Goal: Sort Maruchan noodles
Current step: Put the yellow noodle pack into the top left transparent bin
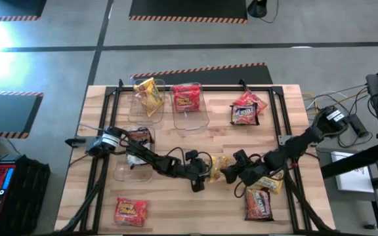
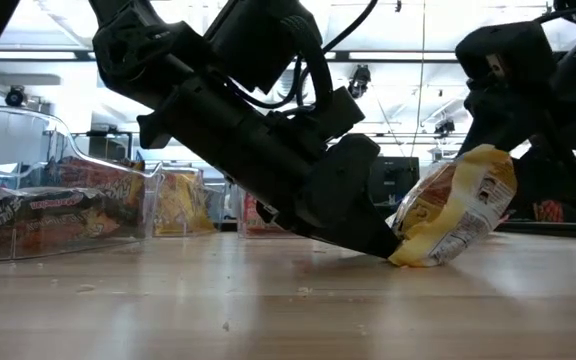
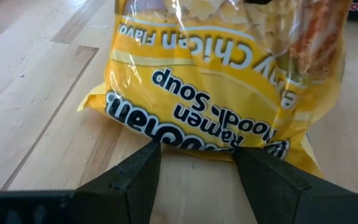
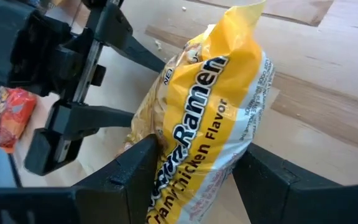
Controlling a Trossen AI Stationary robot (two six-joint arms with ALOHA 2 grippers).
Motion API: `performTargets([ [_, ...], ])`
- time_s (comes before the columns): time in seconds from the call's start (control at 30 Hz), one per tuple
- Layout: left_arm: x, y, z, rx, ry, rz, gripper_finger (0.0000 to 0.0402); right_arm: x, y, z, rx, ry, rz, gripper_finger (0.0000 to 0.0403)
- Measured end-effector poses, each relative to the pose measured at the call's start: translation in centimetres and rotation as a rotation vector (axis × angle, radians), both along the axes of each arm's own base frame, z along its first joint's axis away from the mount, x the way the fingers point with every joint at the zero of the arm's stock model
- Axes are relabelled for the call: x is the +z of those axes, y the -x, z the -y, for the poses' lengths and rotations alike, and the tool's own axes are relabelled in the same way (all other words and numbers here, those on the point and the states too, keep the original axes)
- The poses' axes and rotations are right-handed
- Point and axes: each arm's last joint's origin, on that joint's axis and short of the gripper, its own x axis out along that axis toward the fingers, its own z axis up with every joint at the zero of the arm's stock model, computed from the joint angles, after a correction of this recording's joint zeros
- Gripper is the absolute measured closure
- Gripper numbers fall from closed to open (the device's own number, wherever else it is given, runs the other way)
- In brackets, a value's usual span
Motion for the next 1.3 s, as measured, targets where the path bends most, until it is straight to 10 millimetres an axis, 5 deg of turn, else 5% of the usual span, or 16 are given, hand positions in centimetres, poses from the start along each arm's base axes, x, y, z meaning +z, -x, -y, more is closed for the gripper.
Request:
performTargets([
  [0.53,1.0,0.0,0.0,-0.002,0.022,0.02,0.0208,0.5,0.0,-0.1,0.052,0.028,0.014,0.0282],
  [0.9,5.4,1.3,-0.1,0.002,-0.029,-0.006,0.0208,1.9,1.2,0.6,0.146,0.105,-0.025,0.0285],
  [1.3,8.2,6.7,-0.4,0.029,0.11,0.359,0.0208,5.1,2.4,1.1,0.356,0.312,0.078,0.0283],
])
